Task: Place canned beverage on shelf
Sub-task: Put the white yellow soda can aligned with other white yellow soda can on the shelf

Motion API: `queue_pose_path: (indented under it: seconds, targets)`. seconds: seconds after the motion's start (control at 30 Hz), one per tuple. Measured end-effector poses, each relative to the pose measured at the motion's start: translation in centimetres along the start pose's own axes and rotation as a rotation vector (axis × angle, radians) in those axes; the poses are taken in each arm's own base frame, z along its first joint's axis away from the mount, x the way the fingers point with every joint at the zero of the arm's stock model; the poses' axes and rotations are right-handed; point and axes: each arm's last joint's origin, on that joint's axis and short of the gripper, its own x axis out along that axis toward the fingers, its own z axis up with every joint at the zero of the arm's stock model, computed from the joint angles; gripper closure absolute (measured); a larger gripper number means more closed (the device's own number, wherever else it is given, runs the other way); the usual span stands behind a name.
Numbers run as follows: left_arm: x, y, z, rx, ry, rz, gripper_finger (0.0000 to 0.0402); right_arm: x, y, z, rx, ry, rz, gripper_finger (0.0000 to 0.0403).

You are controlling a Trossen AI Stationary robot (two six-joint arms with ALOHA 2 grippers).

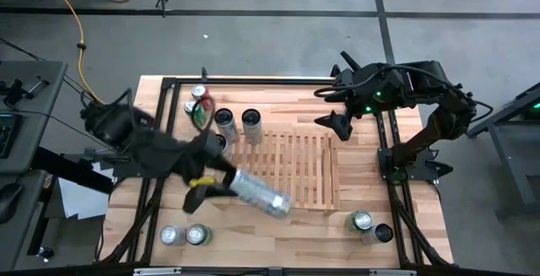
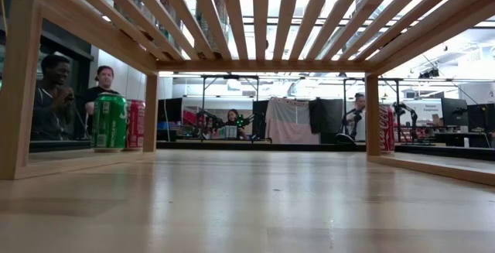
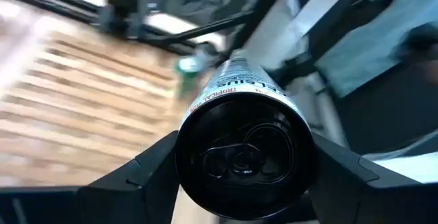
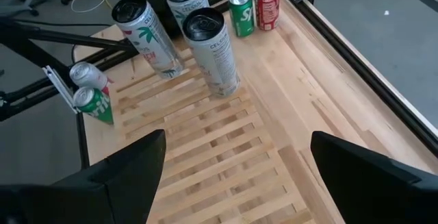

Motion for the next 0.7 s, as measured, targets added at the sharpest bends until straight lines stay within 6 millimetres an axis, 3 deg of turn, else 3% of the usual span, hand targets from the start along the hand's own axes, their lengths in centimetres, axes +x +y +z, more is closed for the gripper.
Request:
queue_pose_path:
  seconds: [0.3,0.53,0.7]
  targets:
    - [3.4,5.5,0.5,0.182,0.292,0.264,0.0166,0.0,0.0,0.0,-0.003,0.000,0.001,0.0053]
    - [7.1,6.9,0.5,0.393,0.378,0.395,0.0164,0.0,0.0,0.0,0.005,-0.004,0.000,0.0053]
    - [9.0,7.5,0.0,0.423,0.455,0.420,0.0161,0.0,0.0,0.0,0.023,-0.004,0.001,0.0053]
